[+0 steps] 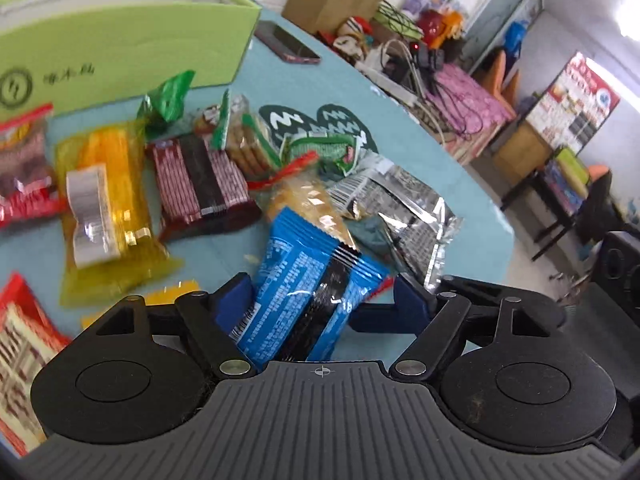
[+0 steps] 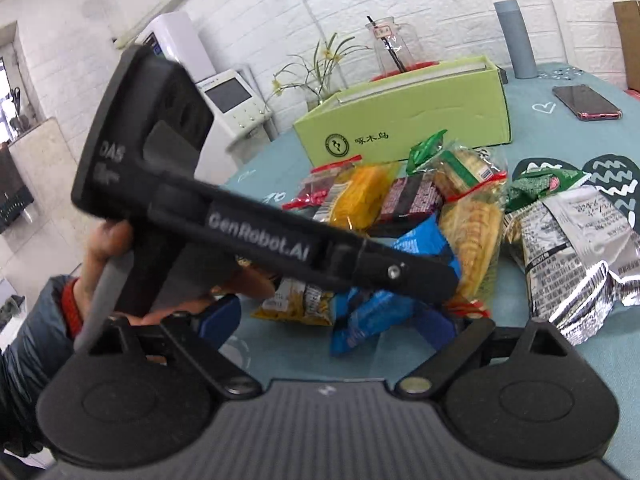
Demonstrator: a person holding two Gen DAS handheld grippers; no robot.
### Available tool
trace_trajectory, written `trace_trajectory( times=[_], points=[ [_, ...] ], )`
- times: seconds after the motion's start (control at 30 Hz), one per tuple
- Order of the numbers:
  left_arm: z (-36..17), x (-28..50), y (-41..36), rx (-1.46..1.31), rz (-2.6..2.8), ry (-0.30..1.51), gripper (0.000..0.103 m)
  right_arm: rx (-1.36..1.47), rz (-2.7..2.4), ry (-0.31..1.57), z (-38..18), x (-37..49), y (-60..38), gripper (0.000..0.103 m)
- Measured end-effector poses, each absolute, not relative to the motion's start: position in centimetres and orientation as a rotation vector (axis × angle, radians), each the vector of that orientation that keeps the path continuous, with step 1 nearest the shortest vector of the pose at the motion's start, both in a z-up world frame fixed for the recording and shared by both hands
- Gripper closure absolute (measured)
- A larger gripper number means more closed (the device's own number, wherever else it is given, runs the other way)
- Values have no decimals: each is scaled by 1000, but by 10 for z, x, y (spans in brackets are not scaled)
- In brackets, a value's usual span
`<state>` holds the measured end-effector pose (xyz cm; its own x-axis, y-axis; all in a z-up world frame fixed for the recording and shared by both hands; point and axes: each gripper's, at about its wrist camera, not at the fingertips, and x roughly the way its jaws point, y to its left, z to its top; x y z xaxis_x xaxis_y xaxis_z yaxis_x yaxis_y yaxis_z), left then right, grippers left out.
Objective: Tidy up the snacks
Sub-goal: 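Grasp the blue biscuit pack with the left gripper and lift it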
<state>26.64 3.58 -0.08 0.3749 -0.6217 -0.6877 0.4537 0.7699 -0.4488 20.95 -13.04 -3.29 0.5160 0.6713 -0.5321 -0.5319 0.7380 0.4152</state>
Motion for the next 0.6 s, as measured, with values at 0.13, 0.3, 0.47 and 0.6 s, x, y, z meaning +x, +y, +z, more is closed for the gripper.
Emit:
trace_trajectory(
  times=[0.13,0.3,0.47,0.6],
  points=[
    [-2,258,39,-245,-699,952,36,170,747,711,-32,205,-133,10],
    [-1,263,33,-198,-712,966,38,142,650,717,-39,198,-134,10],
    [0,259,31,-98,-692,971,61,90,589,668,-51,192,-118,27],
    [11,247,41,-118,-622,930,75,133,601,666,-39,196,-127,48]
  ],
)
